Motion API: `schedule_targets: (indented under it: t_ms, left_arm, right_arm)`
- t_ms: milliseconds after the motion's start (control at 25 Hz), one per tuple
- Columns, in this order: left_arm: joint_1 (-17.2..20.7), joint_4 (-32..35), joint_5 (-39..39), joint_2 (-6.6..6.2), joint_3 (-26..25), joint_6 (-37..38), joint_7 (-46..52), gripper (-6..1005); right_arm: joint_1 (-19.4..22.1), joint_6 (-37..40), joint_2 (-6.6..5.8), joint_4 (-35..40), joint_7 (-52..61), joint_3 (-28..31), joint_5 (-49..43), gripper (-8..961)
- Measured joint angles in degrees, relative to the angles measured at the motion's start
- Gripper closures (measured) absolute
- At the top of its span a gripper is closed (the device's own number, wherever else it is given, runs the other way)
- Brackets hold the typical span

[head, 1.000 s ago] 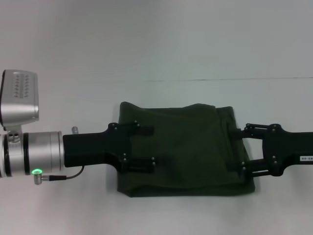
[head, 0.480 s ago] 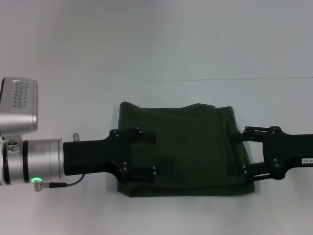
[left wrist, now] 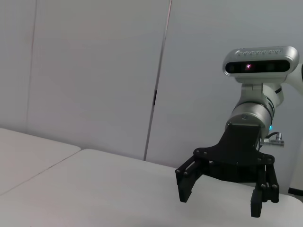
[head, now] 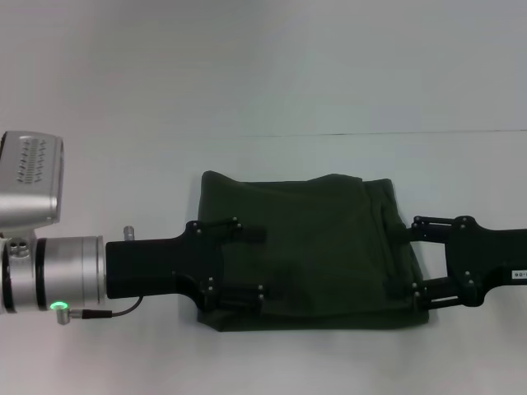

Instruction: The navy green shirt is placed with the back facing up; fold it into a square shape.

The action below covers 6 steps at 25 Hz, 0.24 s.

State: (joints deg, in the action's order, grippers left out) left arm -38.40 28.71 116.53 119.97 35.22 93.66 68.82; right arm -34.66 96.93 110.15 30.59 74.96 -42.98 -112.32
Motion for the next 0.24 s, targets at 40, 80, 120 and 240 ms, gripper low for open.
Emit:
schedule_targets:
  t_ms: [40,80,120,240]
  left_arm:
    - [0.0,0.04,0.01,0.0,-0.01,0.05,0.0,82]
    - [0.0,0.05,0.01,0.0,0.0,0.09,0.01,82]
    - [0.0,0.08,0.01,0.0,0.04,0.11,0.03,82]
    - [0.0,0.11,0.06,0.0,0.24,0.12,0.1,82]
  right_arm:
    - [0.03,0.01,-0.01,-0.05,0.0,0.0,0.0,23]
    - [0.06,0.02,-0.02,-0.08,0.0,0.0,0.0,23]
    - [0.09,0.02,-0.02,-0.09,0.01,0.0,0.0,23]
    - [0.17,0.01,-0.03,-0.09,0.01,0.0,0.0,23]
